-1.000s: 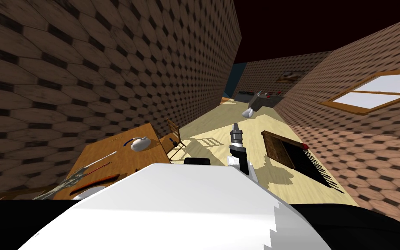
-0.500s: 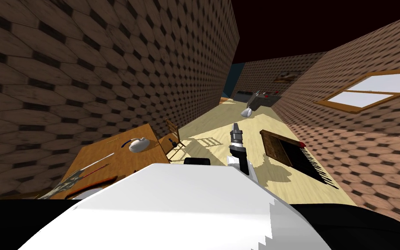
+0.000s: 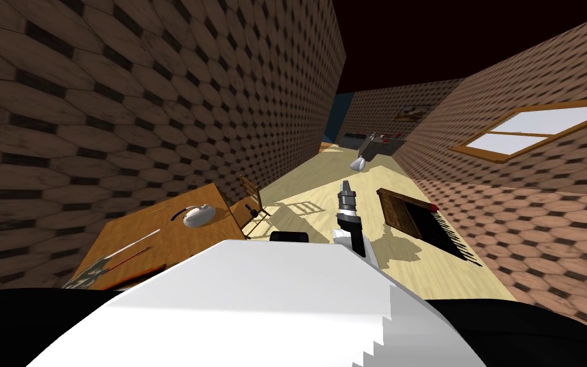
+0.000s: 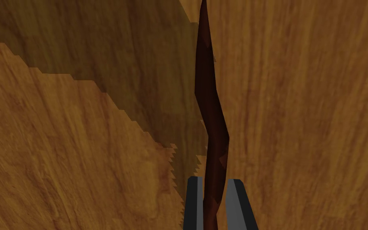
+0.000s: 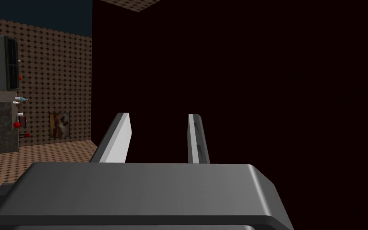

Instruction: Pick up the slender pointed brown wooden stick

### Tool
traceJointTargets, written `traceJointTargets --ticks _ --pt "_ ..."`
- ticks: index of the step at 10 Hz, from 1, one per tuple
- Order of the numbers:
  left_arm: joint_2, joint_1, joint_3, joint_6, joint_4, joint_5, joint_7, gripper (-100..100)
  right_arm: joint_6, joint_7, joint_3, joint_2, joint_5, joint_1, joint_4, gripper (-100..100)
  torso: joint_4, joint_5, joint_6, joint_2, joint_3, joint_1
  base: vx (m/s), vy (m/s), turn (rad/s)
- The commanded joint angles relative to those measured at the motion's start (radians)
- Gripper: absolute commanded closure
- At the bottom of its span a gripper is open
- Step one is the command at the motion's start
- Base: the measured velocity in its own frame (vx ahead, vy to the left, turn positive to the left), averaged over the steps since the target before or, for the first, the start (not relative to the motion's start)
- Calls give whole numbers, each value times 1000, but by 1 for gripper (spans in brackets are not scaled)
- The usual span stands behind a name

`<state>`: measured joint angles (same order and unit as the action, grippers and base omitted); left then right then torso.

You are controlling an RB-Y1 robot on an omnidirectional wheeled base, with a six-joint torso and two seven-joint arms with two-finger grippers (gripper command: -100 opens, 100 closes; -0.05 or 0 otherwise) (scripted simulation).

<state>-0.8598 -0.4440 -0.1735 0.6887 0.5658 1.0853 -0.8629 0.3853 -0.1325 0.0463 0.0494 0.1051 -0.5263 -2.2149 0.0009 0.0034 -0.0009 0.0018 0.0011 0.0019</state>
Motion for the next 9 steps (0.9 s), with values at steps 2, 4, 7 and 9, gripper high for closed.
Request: traceJointTargets --ticks 2,4,7,9 --pt "-21 -39 -40 -13 20 -79 16 100 0 0 0 0 0 0 0 0 0 0 0 0 0 0 3 -12 -84" --pt "-31 -57 -58 -18 29 -129 25 100 0 0 0 0 0 0 0 0 0 0 0 0 0 0 3 -9 -49" --pt "-51 -95 -93 -29 47 -210 43 100 0 0 0 0 0 0 0 0 0 0 0 0 0 0 2 -9 -65" --pt "-47 -82 -85 -22 34 -193 42 0 0 0 0 0 0 0 0 0 0 0 -1 0 0 0 0 -2 -8"
